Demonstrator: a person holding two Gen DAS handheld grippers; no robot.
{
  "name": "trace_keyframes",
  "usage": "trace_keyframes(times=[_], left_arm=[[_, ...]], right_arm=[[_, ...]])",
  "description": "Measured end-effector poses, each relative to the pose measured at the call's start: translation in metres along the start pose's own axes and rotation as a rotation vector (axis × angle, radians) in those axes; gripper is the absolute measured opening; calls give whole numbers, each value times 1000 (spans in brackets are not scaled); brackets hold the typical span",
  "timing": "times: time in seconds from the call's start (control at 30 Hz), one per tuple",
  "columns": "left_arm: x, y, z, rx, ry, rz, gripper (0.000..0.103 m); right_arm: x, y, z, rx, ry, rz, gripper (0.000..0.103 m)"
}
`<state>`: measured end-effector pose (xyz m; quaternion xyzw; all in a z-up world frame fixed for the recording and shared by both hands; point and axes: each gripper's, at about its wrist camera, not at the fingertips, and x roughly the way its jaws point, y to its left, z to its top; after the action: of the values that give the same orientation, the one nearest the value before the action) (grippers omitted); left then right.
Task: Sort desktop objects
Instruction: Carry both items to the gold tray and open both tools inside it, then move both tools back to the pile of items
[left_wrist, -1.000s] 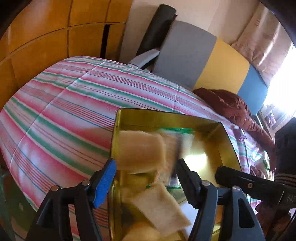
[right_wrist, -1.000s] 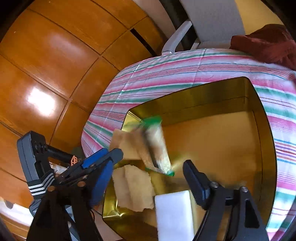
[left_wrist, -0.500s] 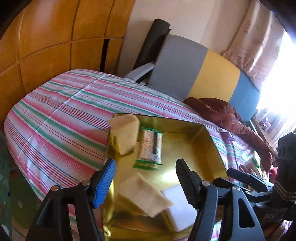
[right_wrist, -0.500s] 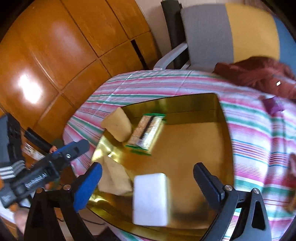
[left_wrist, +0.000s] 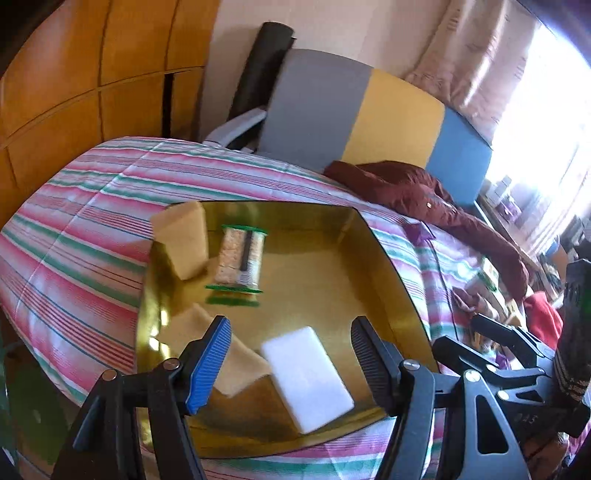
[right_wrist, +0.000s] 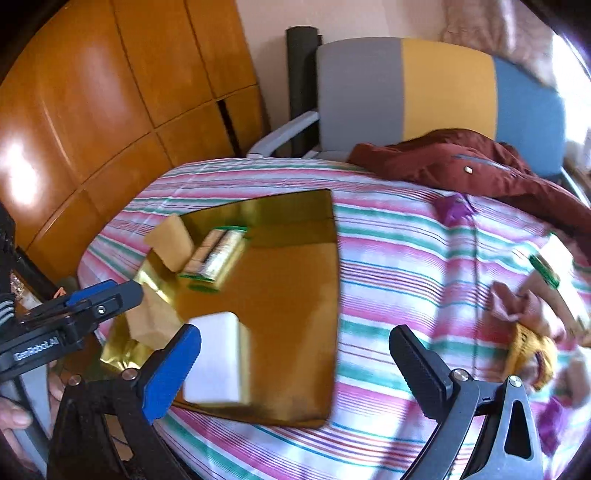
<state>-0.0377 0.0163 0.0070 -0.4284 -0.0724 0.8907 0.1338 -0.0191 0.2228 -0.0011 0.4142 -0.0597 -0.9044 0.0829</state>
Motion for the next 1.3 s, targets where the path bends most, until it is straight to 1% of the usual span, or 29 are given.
trace_keyframes(times=[0.17,0.3,0.6,0.67,0.87,0.97,1.07,1.17,1.3], left_arm=[[3,-25,-5,66,17,-32,69],[6,-43,-6,105,40,-65,69],[18,-81,-7,181,75,-95,69],[20,-89,-6,195,80,-105,69],[28,-117,1,229,98,-140,69],[29,-132,4,252,100,-160,69],[33,-148,6,284,103,-170,69],[38,-163,7,307,113,-179,69],[45,-175,9,312,133,-173,69]], right_arm=[[-9,-24,-12,32,0,-61,103],[-21,-52,-21,83,2,-105,103],[-57,-146,-46,288,17,-235,103],[-67,-167,-50,327,19,-275,103],[-96,-217,-57,433,0,-362,103],[-105,-236,-59,482,-13,-369,103],[-108,-247,-62,514,-19,-347,103],[-101,-250,-63,511,-8,-334,103],[-92,-246,-57,468,4,-304,103]])
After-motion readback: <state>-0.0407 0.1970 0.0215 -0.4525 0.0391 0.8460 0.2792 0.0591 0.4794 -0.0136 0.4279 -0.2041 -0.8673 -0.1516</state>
